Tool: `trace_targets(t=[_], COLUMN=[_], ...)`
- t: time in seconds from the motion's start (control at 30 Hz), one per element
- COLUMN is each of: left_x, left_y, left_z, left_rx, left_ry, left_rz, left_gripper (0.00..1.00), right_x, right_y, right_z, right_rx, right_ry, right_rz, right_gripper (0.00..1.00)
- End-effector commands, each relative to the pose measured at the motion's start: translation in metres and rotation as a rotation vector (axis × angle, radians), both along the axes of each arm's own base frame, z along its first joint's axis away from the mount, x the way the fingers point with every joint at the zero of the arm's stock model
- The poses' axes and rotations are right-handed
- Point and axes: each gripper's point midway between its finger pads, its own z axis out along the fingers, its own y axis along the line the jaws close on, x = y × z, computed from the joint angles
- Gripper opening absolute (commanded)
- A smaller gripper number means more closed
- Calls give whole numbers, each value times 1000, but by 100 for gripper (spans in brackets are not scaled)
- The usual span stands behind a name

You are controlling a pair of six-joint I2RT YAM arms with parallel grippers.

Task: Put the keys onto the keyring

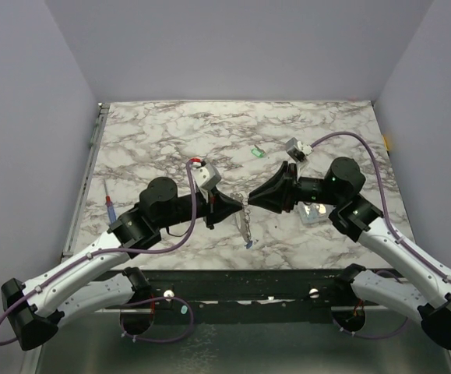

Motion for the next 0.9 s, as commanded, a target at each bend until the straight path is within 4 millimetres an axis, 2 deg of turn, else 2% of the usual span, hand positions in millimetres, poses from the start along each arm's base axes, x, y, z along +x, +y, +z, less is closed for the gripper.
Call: trace_targets(t=[0.0,0.13,0.37,0.57,0.7,0.87], left_x=[-9,-12,-15,-15,-16,-17], left_y=[3,5,5,5,2,0], left_z=[23,25,28,23,28,26], left_rx=[-54,-67,-89,-83,-106,-104], left_ry=[-44,-48,-53,-40,-56,-60], left_rz=[-36,-40,-48,-52,-64,-77], left_gripper=[0,0,0,0,0,0], right_x=[-7,-6,-5,-7,-9,-16], right_y=[3,5,8,9,10,12], right_z=[8,3,-4,-4,-4,-5], right_rx=[25,17,7,8,9,5], right_ry=[-22,-6,17,21,23,28], right_rz=[55,57,76,100,123,176], right_gripper=[29,21,17,17,17,24])
